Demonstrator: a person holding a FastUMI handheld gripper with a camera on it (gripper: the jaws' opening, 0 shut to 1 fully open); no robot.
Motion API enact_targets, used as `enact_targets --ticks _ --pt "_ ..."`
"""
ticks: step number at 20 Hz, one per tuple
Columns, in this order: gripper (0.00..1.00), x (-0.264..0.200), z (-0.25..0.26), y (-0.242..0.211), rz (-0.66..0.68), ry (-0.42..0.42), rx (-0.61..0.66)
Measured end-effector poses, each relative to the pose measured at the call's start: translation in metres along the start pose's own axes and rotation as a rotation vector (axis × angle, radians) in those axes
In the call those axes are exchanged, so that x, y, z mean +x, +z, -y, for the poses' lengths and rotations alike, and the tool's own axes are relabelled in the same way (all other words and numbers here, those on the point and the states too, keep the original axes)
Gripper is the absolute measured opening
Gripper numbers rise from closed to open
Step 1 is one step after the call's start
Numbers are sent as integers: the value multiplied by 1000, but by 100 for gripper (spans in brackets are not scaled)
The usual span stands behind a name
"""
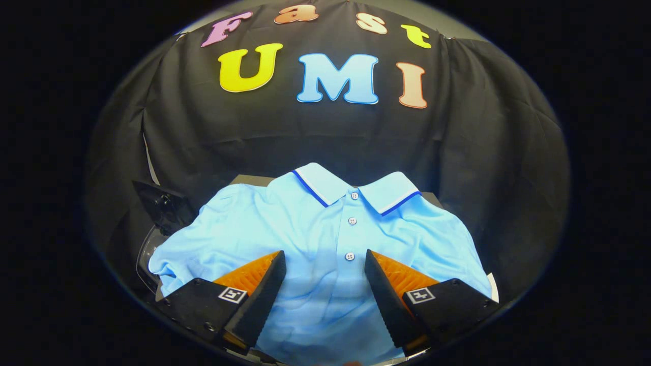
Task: Put the clothes into the washing machine and then close the washing machine lid.
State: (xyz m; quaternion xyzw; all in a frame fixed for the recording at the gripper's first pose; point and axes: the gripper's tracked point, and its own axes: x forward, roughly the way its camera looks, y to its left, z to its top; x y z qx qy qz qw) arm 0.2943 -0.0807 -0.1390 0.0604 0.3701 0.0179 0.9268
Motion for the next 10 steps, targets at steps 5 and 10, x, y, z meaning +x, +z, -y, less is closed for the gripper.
enact_targets --ticks 5,10 --pt "96 2 -2 -3 -36 31 57" --pt "97 1 -3 -3 -28 38 63"
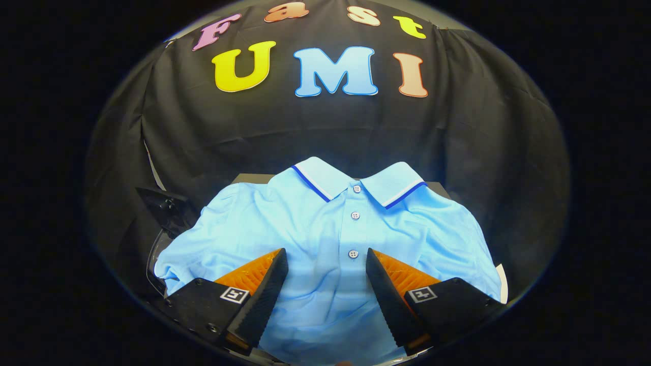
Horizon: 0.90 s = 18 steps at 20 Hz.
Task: Put the clothes into the washing machine and then close the washing machine lid.
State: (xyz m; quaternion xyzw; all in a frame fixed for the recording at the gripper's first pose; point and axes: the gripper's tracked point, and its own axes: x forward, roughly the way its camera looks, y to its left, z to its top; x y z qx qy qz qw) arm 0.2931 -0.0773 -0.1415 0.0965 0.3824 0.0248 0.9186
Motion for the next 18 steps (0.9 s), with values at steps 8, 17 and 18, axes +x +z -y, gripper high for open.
enact_targets --ticks 8,17,18 --pt "91 0 -1 0 -22 14 -3" --pt "27 -3 -6 1 -68 67 7" --pt "14 -1 -1 3 -51 55 7"
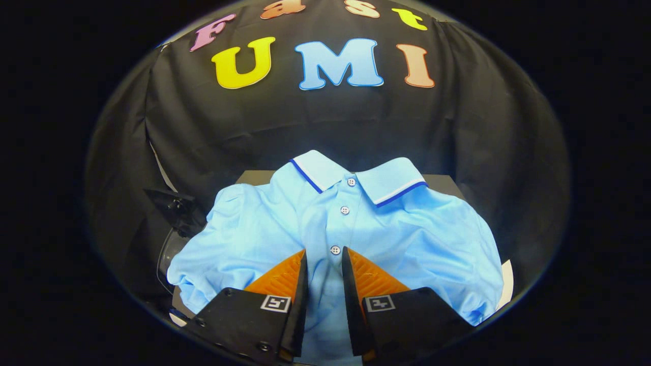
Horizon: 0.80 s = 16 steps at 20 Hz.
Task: Put the clothes into the washing machine and then close the washing machine lid.
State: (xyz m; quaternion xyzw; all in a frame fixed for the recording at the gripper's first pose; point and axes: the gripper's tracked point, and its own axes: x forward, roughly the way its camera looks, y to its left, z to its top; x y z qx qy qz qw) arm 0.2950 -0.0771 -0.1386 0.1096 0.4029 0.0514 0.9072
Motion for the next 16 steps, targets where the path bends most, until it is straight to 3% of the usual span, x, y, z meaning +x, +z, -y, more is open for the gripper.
enact_targets --ticks 1,10,16 --pt "2 -12 -2 2 9 5 15" --pt "2 -6 -3 6 37 27 43" --pt "2 -33 -2 32 126 44 66"
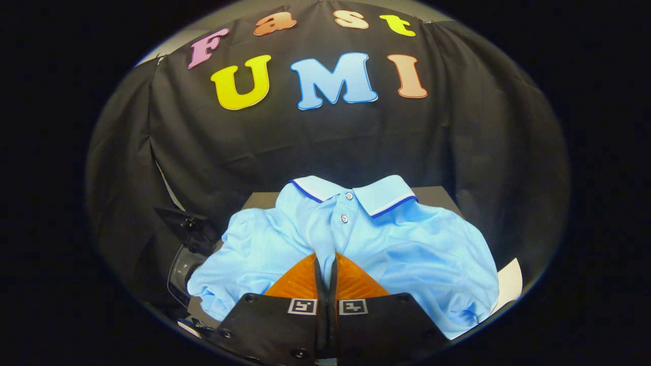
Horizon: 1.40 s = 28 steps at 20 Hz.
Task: Put the clothes into the washing machine and then close the washing machine lid.
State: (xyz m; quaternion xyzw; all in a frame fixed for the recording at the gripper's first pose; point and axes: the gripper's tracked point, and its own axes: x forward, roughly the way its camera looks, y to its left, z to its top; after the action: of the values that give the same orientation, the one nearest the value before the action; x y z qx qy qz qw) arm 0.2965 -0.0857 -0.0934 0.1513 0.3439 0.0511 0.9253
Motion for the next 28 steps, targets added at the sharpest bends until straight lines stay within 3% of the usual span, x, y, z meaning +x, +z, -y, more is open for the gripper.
enact_targets --ticks 15,28 --pt "2 -53 -29 106 244 107 12" --pt "2 -64 -92 114 265 159 -19"
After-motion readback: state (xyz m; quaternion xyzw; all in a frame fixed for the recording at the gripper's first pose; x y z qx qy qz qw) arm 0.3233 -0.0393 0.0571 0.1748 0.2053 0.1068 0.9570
